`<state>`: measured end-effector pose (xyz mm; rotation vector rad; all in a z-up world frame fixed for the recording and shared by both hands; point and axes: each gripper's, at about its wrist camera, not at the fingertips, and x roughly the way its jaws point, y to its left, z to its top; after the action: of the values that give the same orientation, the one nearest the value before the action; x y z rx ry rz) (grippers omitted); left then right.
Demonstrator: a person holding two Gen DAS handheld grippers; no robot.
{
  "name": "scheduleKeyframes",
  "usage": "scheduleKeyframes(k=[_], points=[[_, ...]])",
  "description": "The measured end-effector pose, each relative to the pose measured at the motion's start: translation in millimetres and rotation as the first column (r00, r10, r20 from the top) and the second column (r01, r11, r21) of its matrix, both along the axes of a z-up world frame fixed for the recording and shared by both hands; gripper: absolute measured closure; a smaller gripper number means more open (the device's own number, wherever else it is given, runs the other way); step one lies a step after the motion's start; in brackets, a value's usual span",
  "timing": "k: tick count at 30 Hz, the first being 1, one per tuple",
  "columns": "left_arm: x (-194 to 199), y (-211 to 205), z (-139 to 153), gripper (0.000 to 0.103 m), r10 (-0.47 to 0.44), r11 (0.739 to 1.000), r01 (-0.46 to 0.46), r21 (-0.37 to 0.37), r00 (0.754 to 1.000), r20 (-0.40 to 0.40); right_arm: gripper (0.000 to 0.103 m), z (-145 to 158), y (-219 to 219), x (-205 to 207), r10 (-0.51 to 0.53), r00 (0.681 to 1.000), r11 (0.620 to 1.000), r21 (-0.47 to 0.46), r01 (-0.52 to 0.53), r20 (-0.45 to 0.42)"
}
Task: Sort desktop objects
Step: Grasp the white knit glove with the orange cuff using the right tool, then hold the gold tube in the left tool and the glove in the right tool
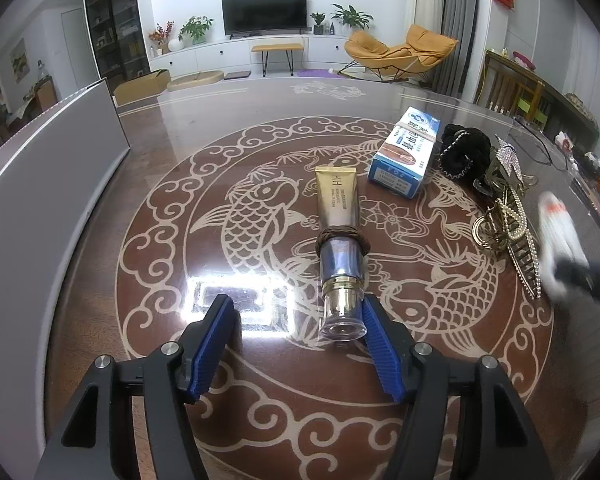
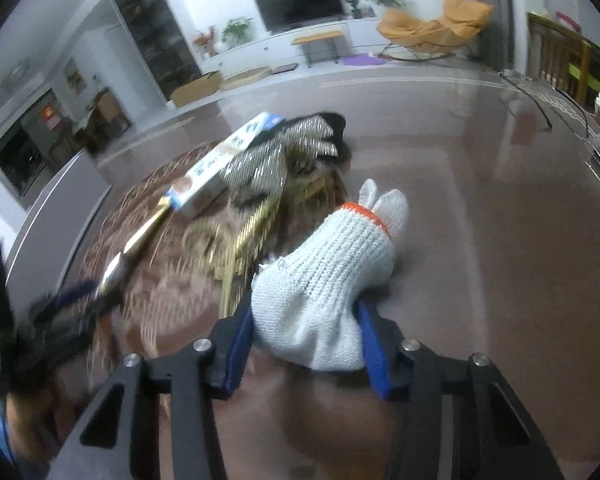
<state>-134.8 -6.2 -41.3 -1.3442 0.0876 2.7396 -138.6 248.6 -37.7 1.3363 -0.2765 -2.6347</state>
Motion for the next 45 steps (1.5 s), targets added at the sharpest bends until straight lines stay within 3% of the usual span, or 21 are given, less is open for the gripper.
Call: scheduleKeyframes(k=[9,10,11,13,17,22,31,36,45], points=[[1,2,0,0.034,-0.006,1.000,0.006,0.000,1.000,0.003,0.051,1,20,113,0.069,0.997,0.992,0.103,-0.065,-0.026],[1,2,0,0.034,-0.006,1.000,0.006,0.000,1.000,0.003,0.043,1,19,122,0.058,0.998,0.991,0.119,-0.054,-0.034],[1,2,0,0.034,-0.006,1.000,0.006,0.001,1.000,0.003,0.026,0,17,126,0.046,0.998,0.991,0.128,-0.041,-0.034],[1,2,0,0.034,-0.006,1.000,0.006,0.001,1.000,0.003,0.009,-2,10,126,0.027,0.999,0.990,0.138,-0.022,-0.035],[1,2,-1,0.028,-0.007,1.000,0.007,-0.001,1.000,0.007,0.008,-9,-7,109,0.011,1.000,0.981,0.192,-0.010,-0.008],[1,2,0,0.027,-0.007,1.000,0.007,-0.001,1.000,0.008,0.006,-17,-12,99,-0.009,1.000,0.968,0.251,0.010,-0.007],[1,2,0,0.026,-0.008,1.000,0.008,0.001,1.000,0.009,0.000,-21,-11,96,-0.013,1.000,0.968,0.251,0.012,0.002],[0,6,-2,0.014,-0.019,1.000,0.019,-0.001,1.000,0.023,0.000,-19,-9,96,-0.036,0.999,0.968,0.250,0.035,0.000],[-1,7,-4,0.009,-0.012,1.000,0.012,-0.007,0.999,0.033,0.000,-19,-6,96,-0.059,0.998,0.966,0.253,0.057,0.000]])
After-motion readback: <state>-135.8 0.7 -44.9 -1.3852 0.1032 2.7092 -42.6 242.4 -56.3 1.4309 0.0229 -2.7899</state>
